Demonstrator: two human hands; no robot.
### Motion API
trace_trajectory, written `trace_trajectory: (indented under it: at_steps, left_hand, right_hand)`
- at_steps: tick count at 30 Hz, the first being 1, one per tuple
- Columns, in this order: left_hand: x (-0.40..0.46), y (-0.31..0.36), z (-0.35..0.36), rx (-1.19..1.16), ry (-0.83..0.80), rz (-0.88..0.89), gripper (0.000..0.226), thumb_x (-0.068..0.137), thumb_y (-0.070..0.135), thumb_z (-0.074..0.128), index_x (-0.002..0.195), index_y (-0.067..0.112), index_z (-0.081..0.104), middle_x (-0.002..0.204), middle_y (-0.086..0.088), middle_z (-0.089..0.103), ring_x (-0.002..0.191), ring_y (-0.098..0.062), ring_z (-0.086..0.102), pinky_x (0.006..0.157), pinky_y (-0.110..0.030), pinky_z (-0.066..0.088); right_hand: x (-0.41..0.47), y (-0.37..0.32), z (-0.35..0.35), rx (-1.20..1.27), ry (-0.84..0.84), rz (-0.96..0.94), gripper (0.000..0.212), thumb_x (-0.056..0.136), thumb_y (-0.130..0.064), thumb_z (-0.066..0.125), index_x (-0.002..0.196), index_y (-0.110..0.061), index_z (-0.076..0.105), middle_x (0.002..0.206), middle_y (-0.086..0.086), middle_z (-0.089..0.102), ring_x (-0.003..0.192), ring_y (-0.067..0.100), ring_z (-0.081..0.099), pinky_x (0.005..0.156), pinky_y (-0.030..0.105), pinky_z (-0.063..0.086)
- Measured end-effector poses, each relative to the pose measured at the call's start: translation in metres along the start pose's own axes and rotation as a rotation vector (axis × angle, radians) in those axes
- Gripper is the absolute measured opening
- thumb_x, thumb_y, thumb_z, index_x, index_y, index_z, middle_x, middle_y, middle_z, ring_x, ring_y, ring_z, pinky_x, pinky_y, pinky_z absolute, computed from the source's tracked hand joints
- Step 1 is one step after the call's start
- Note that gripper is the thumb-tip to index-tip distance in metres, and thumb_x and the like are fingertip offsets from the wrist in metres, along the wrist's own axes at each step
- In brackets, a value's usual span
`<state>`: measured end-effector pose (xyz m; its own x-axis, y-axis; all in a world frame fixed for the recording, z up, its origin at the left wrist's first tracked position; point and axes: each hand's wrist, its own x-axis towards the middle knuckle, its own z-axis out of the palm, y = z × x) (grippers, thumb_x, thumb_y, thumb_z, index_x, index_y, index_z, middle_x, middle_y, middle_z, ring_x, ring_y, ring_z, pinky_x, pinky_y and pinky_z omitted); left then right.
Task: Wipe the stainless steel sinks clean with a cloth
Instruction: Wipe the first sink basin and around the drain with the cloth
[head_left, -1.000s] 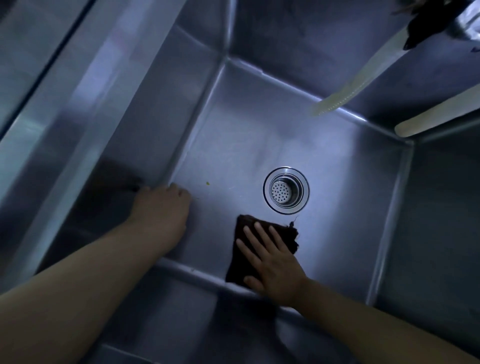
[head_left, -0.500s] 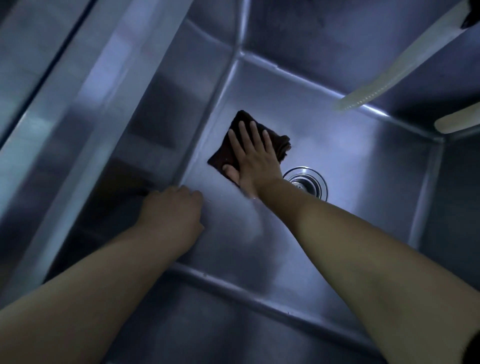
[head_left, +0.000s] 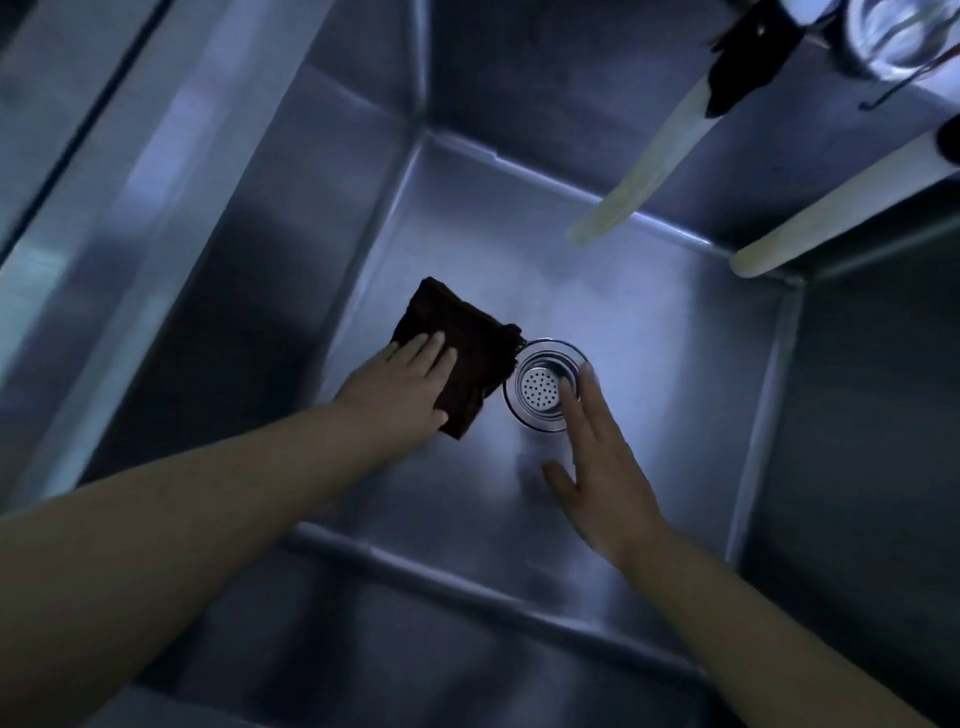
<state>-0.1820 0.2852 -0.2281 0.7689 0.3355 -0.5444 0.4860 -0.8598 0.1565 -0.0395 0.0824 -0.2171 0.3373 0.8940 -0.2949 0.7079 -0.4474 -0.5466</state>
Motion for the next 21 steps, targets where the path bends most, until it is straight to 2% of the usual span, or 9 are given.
trace_trajectory:
  at_steps: [3,6,8,10,13,16,17,19,21]
  left_hand:
    - [0.040,0.003,0.014,0.119,0.181,0.090,0.072,0.097,0.048,0.026,0.149,0.010,-0.006,0.158,-0.010,-0.012,0.145,-0.021,-0.013,0.117,-0.038,-0.011]
    - [0.062,0.003,0.032,0.128,0.233,0.082,0.076,0.093,0.055,0.024,0.150,0.012,-0.003,0.159,-0.008,-0.005,0.145,-0.021,-0.011,0.117,-0.043,-0.012]
    - [0.062,0.001,0.039,0.098,0.279,0.070,0.077,0.091,0.055,0.027,0.150,0.010,0.007,0.158,-0.010,0.006,0.146,-0.024,-0.001,0.117,-0.047,-0.007]
    - [0.048,-0.005,0.047,0.073,0.278,0.069,0.075,0.090,0.053,0.033,0.148,0.007,0.019,0.156,-0.014,0.017,0.145,-0.028,0.012,0.117,-0.050,0.001]
    - [0.010,-0.023,0.064,0.099,0.243,0.053,0.074,0.084,0.046,0.057,0.138,-0.002,0.039,0.147,-0.023,0.035,0.137,-0.037,0.031,0.112,-0.058,0.014]
    - [-0.019,-0.043,0.069,0.165,0.215,0.039,0.067,0.081,0.043,0.054,0.127,-0.005,0.053,0.135,-0.029,0.047,0.126,-0.045,0.044,0.102,-0.064,0.027]
    - [-0.021,-0.046,0.069,0.174,0.208,0.032,0.068,0.080,0.042,0.059,0.129,-0.004,0.051,0.136,-0.029,0.046,0.127,-0.046,0.043,0.103,-0.063,0.027]
    - [-0.016,-0.047,0.067,0.147,0.188,-0.002,0.080,0.079,0.041,0.069,0.140,-0.001,0.038,0.146,-0.027,0.032,0.137,-0.043,0.028,0.112,-0.055,0.014]
    - [0.000,-0.049,0.062,0.153,0.199,-0.019,0.084,0.085,0.045,0.060,0.147,0.005,0.020,0.154,-0.022,0.014,0.144,-0.037,0.009,0.116,-0.047,-0.002]
  right_hand:
    - [-0.027,0.004,-0.013,0.030,0.005,0.077,0.088,0.089,-0.015,0.061,0.146,-0.039,0.000,0.153,-0.023,-0.022,0.145,0.002,-0.005,0.114,0.030,0.026]
    - [-0.041,0.011,-0.018,0.045,0.053,0.117,0.078,0.088,-0.014,0.063,0.147,-0.035,0.016,0.154,-0.025,-0.016,0.145,0.001,-0.004,0.113,0.036,0.030]
    - [-0.045,0.013,-0.018,0.066,0.058,0.164,0.074,0.088,-0.013,0.063,0.147,-0.033,0.022,0.154,-0.027,-0.015,0.144,0.000,-0.005,0.113,0.042,0.031]
    - [-0.046,0.010,-0.019,0.078,0.044,0.204,0.074,0.089,-0.013,0.063,0.145,-0.036,0.021,0.153,-0.029,-0.016,0.144,-0.001,-0.005,0.111,0.043,0.034]
    - [-0.044,0.004,-0.022,0.105,-0.003,0.241,0.075,0.089,-0.014,0.062,0.144,-0.040,0.020,0.151,-0.032,-0.018,0.141,-0.008,-0.007,0.106,0.041,0.040]
    - [-0.043,-0.002,-0.030,0.103,-0.060,0.245,0.071,0.090,-0.019,0.060,0.147,-0.037,0.021,0.152,-0.030,-0.018,0.138,-0.013,-0.011,0.108,0.038,0.038]
    - [-0.044,-0.003,-0.034,0.099,-0.067,0.245,0.070,0.091,-0.019,0.060,0.148,-0.035,0.023,0.152,-0.029,-0.017,0.139,-0.012,-0.011,0.109,0.037,0.037]
    - [-0.049,-0.003,-0.042,0.105,-0.056,0.256,0.068,0.090,-0.019,0.060,0.148,-0.032,0.026,0.153,-0.028,-0.012,0.140,-0.010,-0.006,0.109,0.035,0.036]
    - [-0.055,-0.001,-0.049,0.125,-0.031,0.297,0.067,0.090,-0.018,0.061,0.147,-0.032,0.028,0.153,-0.028,-0.008,0.143,-0.003,0.009,0.108,0.033,0.036]
